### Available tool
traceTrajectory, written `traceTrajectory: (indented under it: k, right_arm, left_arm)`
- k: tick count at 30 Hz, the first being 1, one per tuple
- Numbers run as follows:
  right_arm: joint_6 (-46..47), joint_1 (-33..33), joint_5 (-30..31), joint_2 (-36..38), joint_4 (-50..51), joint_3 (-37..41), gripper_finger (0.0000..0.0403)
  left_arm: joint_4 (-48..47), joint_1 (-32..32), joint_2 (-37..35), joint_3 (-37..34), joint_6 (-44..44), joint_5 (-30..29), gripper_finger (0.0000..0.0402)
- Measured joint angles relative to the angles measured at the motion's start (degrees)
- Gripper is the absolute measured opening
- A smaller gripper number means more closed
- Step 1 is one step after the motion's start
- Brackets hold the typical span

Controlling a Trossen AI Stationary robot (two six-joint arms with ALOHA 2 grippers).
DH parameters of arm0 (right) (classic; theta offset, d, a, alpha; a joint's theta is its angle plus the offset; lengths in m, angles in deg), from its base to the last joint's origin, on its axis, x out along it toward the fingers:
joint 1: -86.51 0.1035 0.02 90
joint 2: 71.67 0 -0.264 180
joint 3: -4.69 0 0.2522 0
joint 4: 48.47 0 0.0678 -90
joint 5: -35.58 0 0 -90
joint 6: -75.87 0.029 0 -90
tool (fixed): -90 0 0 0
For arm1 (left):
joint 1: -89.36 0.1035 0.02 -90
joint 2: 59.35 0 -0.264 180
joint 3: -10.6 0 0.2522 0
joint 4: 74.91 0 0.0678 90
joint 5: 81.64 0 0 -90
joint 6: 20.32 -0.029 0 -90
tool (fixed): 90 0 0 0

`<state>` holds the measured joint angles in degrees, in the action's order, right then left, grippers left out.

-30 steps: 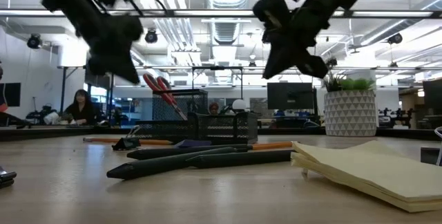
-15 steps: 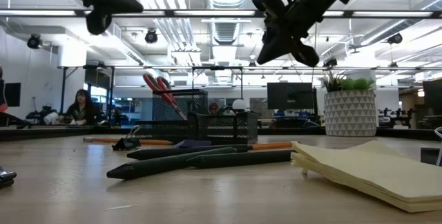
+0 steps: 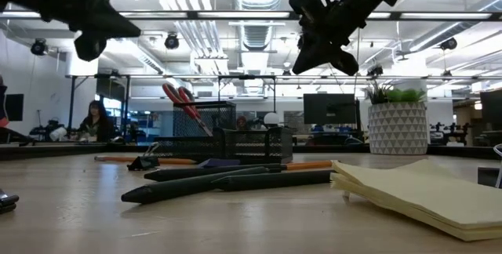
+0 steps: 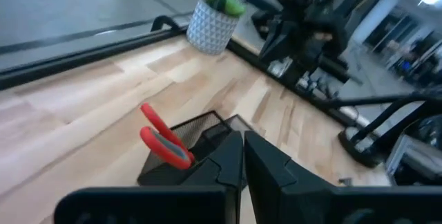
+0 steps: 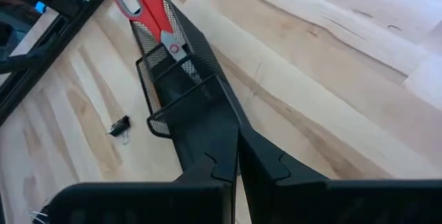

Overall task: Pick and place office supplies into organizer
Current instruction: Adjust the desk organizer on the table

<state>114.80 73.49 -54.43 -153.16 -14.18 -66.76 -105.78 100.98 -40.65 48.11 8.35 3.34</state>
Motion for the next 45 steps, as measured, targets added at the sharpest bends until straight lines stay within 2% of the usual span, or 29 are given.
traceTrajectory:
  k: [8,14,31,38,45]
  right_arm:
    - [-0.75,-0.02,0.07,0.00,-0.01,0.04,0.0008]
    - [-0.67,-0.07,0.20,0.06,-0.42,0.04,0.0008]
    - [-0.15,-0.28,-0.09,0.62,-1.60,-0.02,0.0008]
    - [-1.40,0.04,-5.10,0.66,-1.60,-0.02,0.0009]
    - [-2.59,-0.02,-5.15,0.66,-1.57,-0.02,0.0009]
  left_arm:
    - [0.63,-0.04,-9.06,-4.39,0.70,0.13,0.0000]
    - [0.48,-0.04,-13.18,-6.77,0.71,0.16,0.0000]
    - [0.35,0.00,-13.52,-11.35,0.70,0.20,0.0000]
    - [0.22,0.00,-13.29,-13.48,0.70,0.20,0.0000]
    - [0.18,0.00,-12.54,-13.82,0.68,0.20,0.0000]
